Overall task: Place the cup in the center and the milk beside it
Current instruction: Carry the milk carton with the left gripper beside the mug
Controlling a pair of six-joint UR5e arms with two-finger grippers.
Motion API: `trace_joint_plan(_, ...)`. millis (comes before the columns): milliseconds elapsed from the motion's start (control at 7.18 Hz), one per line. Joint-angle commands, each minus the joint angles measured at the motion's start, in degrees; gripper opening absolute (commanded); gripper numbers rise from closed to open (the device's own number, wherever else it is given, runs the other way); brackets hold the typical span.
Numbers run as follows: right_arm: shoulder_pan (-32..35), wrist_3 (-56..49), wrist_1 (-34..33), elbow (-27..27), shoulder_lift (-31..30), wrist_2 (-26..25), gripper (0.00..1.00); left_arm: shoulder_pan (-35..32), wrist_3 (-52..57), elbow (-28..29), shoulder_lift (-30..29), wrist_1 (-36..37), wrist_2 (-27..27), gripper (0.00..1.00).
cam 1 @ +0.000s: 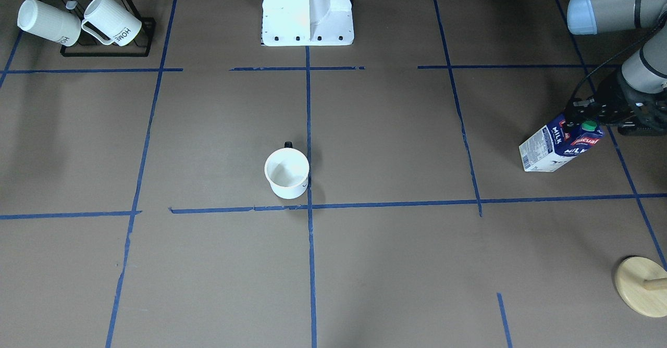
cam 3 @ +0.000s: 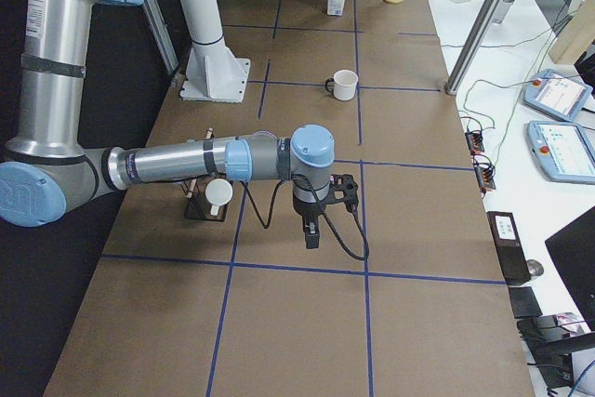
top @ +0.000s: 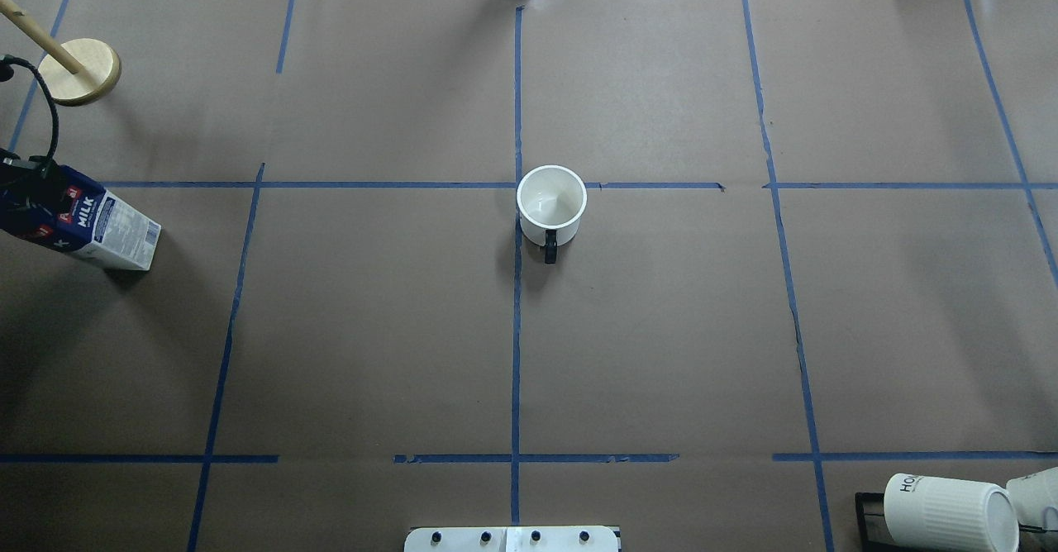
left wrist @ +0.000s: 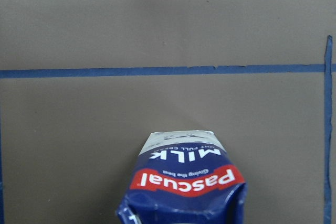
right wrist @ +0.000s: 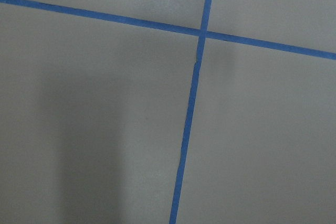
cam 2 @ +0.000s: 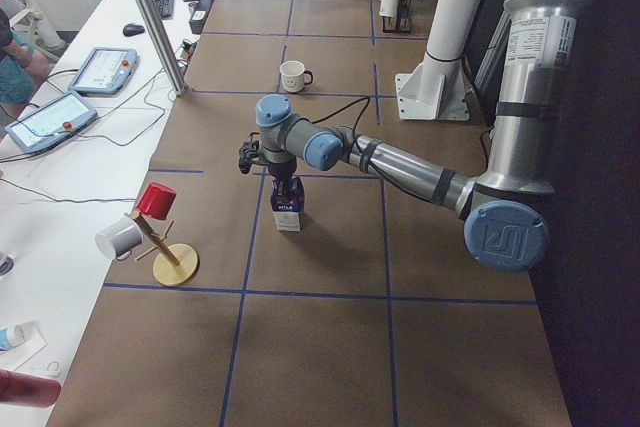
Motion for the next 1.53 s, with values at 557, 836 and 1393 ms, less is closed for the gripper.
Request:
trace_joint_plan(557,0.00,0.11,0.00,0.09,-0.09,0.12,1.00,6.93,-12.45,1.38,-32.27,25.63,3.39,0.36)
trace_joint_plan(836,0.00,0.11,0.00,0.09,-0.09,0.12,1.00,16.88,-24.34,14.15,-48.23,25.01,7.62,0.36)
trace_joint_plan(1393,0.00,0.11,0.00,0.00,-0.18,0.21,1.00,23.50,-25.44,23.27,-53.06,18.95,10.79,0.36)
